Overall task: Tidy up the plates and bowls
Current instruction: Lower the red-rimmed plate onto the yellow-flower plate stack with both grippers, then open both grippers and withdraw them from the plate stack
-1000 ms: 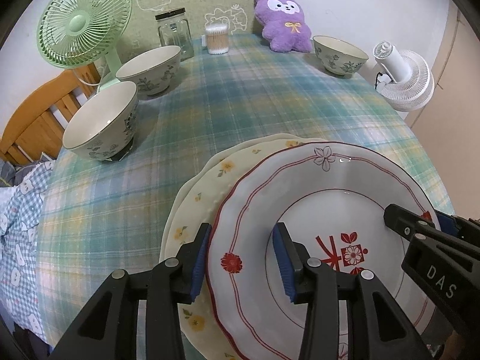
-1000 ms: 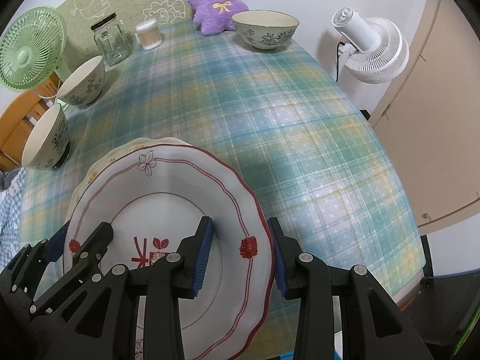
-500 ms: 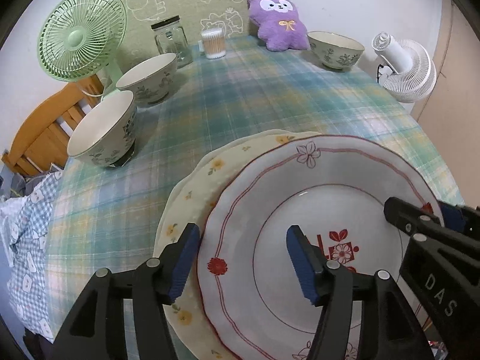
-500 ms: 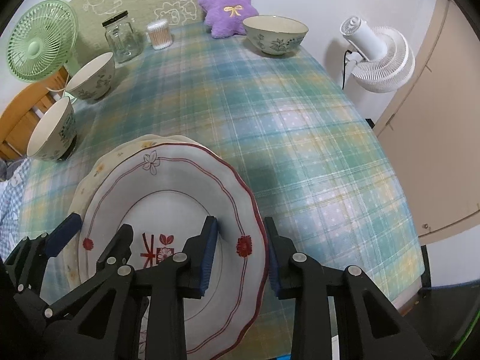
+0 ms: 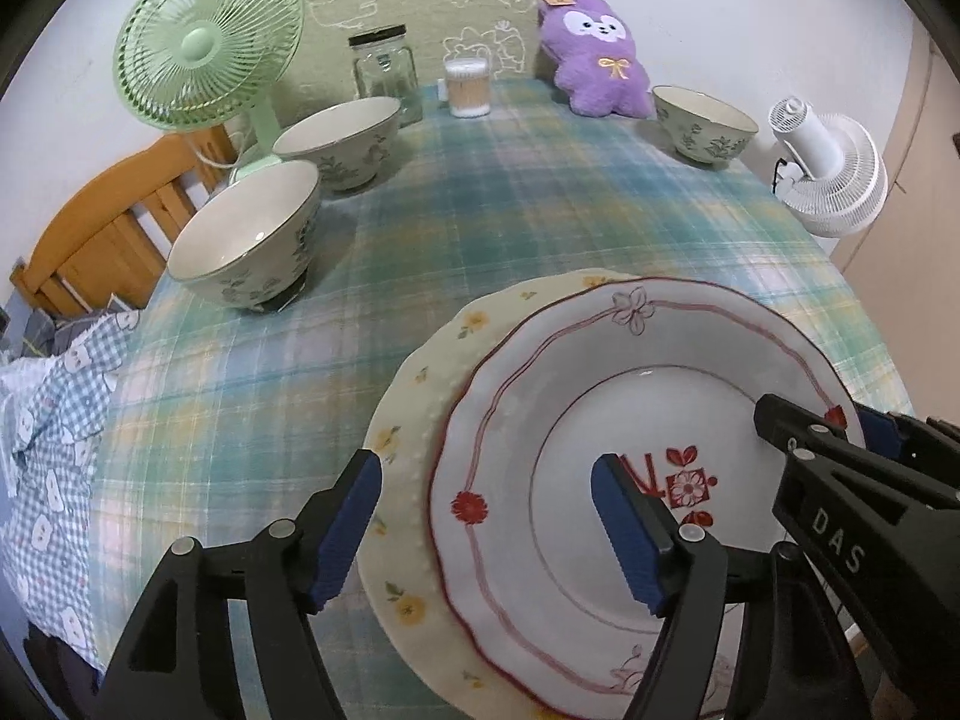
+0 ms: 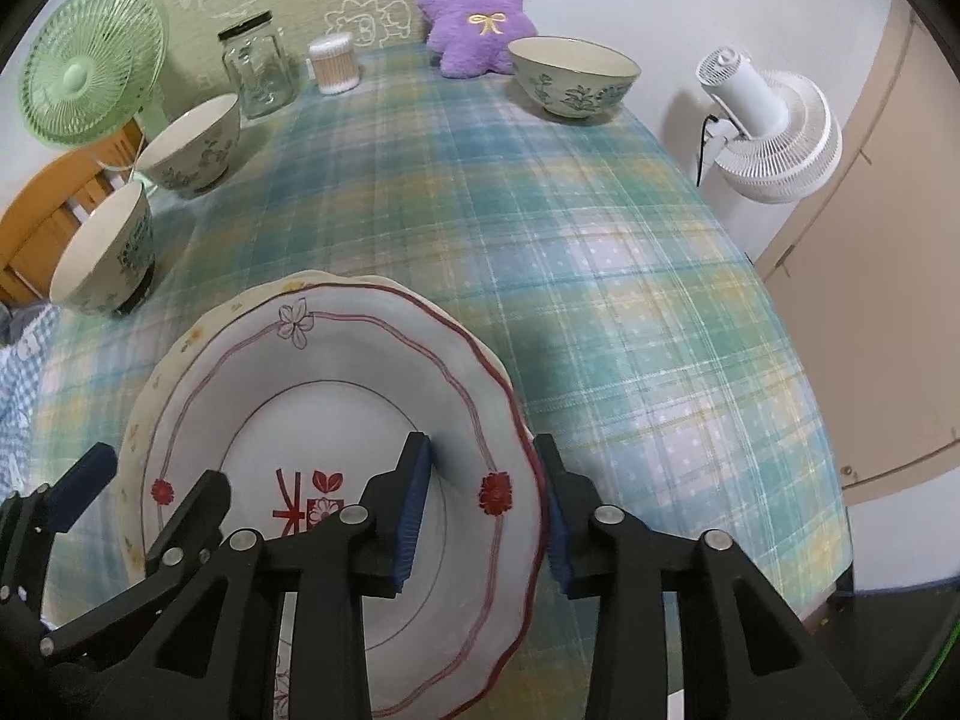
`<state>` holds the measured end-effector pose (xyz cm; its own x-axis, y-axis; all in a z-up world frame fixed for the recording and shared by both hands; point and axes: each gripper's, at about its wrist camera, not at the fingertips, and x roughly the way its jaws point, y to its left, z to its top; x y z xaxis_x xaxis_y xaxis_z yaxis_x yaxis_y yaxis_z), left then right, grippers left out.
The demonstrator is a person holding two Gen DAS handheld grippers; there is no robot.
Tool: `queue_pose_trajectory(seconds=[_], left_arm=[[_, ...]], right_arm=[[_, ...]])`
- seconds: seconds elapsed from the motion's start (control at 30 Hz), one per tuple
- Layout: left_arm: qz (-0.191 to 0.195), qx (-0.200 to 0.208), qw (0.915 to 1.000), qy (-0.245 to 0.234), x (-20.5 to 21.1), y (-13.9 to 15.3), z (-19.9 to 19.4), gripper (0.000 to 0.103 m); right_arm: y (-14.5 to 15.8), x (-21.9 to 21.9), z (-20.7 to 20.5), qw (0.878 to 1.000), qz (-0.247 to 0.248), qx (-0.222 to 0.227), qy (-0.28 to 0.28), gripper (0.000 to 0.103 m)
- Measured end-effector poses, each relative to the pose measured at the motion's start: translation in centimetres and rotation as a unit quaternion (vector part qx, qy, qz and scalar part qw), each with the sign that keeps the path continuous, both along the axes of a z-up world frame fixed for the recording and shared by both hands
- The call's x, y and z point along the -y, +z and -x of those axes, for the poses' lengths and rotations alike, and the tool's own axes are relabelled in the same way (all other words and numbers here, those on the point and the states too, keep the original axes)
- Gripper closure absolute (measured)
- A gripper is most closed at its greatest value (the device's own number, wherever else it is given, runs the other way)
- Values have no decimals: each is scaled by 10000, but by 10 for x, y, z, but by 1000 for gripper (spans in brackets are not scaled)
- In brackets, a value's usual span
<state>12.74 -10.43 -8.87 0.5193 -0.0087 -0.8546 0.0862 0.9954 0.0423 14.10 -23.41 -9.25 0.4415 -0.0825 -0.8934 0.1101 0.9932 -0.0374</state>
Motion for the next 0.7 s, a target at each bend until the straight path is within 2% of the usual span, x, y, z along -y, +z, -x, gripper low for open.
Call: queue_pose_trajectory(seconds=[0.17, 0.3, 0.37, 0.4, 0.43, 0.5, 0.57, 0.7], left_arm=[[67, -29, 9999, 95, -10, 2, 2, 28], [135, -36, 9998, 166, -19, 3, 4, 27], [156, -41, 9997, 207, -23, 2, 5, 27], [177, -48, 9996, 208, -25, 2, 6, 27], [183, -47, 9996, 212, -26, 2, 7, 27], [182, -52, 9996, 191, -27, 2, 9, 27], [181, -38, 9997, 171, -29, 2, 10, 27], [211, -22, 9996, 158, -35, 4, 11, 27]], right_arm=[[2, 4, -2, 9999, -96, -78, -58, 59], [10, 10, 4, 9996, -28, 30, -272, 59], [14, 10, 8, 9995, 27, 102, -293, 63], [14, 8, 8, 9997, -2, 102, -231, 73], [13, 3, 7, 9998, 80, 78, -193, 75], [10, 0, 5, 9998, 112, 34, -186, 75], [5, 0, 4, 9997, -70, -35, -226, 75], [4, -8, 1, 9998, 0, -3, -210, 74]])
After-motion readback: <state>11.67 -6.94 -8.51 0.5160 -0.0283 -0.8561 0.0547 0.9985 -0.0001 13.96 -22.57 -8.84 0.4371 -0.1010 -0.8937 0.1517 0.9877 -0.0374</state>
